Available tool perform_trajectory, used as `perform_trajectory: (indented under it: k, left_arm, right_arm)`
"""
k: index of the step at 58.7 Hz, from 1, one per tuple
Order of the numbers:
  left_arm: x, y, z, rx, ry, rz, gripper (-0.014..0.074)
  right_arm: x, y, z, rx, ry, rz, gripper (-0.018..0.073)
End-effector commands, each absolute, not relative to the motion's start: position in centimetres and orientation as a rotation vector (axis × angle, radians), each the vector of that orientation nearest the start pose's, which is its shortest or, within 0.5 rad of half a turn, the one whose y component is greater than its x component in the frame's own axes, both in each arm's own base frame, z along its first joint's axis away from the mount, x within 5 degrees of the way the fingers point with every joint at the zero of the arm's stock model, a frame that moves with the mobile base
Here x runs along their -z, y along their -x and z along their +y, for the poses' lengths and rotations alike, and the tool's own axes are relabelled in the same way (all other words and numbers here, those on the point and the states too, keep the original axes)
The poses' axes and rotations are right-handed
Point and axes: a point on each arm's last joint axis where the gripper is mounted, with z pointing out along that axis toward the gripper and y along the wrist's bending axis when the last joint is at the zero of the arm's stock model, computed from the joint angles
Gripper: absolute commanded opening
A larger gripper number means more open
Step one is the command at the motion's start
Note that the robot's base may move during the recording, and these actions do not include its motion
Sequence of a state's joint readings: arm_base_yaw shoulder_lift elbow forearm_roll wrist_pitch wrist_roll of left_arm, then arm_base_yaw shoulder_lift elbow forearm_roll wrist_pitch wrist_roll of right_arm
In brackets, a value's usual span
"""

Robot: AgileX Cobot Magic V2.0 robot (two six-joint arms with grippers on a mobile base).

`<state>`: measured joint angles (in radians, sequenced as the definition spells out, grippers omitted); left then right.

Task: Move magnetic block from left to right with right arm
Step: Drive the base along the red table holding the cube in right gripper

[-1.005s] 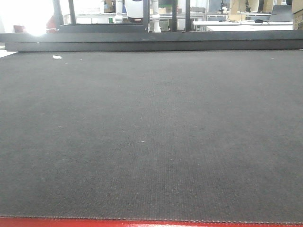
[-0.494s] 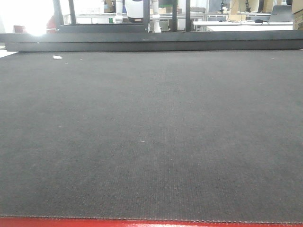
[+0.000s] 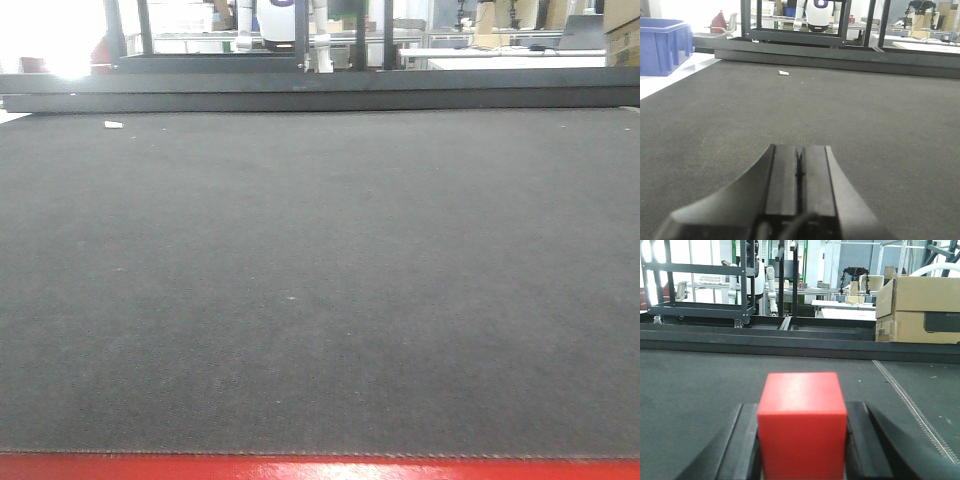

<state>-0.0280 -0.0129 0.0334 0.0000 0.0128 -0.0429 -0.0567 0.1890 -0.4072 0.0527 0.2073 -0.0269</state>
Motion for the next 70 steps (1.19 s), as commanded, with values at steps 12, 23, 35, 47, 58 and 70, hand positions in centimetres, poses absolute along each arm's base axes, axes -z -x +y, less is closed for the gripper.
perform_trajectory:
  k: [12,23,35,47,58,70]
  left_arm:
    - [-20.76,-5.52,-0.15,0.062,0.014,1.423,-0.0116]
    - [-20.76,-5.52,-0.15,0.062,0.014,1.423,-0.0116]
    - [-20.76,-5.52,-0.15,0.062,0.014,1.423,-0.0116]
    - [-20.76,-5.52,-0.15,0.062,0.014,1.423,-0.0116]
    - [-20.76,-5.52,-0.15,0.062,0.014,1.423,-0.0116]
    - [-20.76,-5.52,-0.15,0.062,0.014,1.423,-0.0116]
  right_arm:
    - [-33.57,-5.05,-0.27,0.044,-0.042,1.361,0.0139]
    - [-33.57,-5.05,-0.27,0.044,-0.042,1.361,0.0139]
    - [-33.57,-5.05,-0.27,0.044,-0.042,1.361,0.0139]
    - [-33.57,-5.05,-0.27,0.044,-0.042,1.361,0.0139]
    - [-33.57,-5.05,-0.27,0.044,-0.042,1.361,0.0139]
    - [-33.57,-5.05,-0.27,0.044,-0.042,1.361,0.0139]
